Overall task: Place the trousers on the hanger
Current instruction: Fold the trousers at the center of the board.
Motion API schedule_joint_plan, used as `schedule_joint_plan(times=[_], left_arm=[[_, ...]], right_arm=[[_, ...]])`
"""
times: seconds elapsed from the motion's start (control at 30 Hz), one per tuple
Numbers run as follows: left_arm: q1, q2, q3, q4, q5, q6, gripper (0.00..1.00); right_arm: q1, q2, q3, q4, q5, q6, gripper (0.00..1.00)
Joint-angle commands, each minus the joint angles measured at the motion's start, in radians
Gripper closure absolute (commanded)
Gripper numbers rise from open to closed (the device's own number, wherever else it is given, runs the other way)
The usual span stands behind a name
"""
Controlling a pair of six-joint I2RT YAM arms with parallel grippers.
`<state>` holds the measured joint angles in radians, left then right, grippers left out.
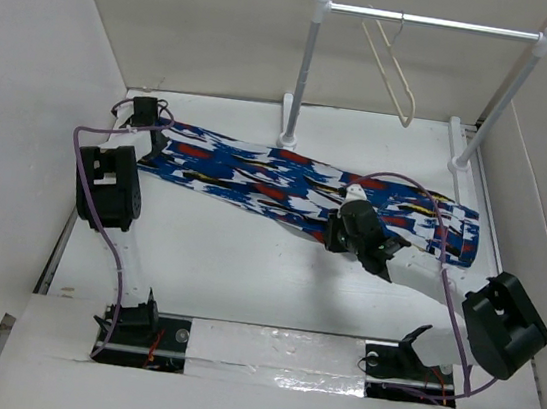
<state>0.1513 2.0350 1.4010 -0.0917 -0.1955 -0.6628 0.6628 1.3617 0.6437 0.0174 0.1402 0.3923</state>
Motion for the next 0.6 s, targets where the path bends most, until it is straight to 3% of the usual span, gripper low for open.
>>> schedule_joint_plan(times=[0.0,0.27,0.57], left_arm=[[-0.001,-0.076,0.015,0.012,-0.039,0.014,0.99],[-0.001,-0.18,0.072,-0.049,-0.048,0.049,1.0],[0.027,-0.257,0.096,-0.158,-0.101,0.103,1.0]], right_arm=[[0.006,-0.001,0.04,0.07,0.047,-0.006,0.77],[0.006,-0.024,0.059,0.013,0.116,-0.027,0.66],[-0.032,-0.088,0.033,-0.014,0.118,-0.052,0.65]])
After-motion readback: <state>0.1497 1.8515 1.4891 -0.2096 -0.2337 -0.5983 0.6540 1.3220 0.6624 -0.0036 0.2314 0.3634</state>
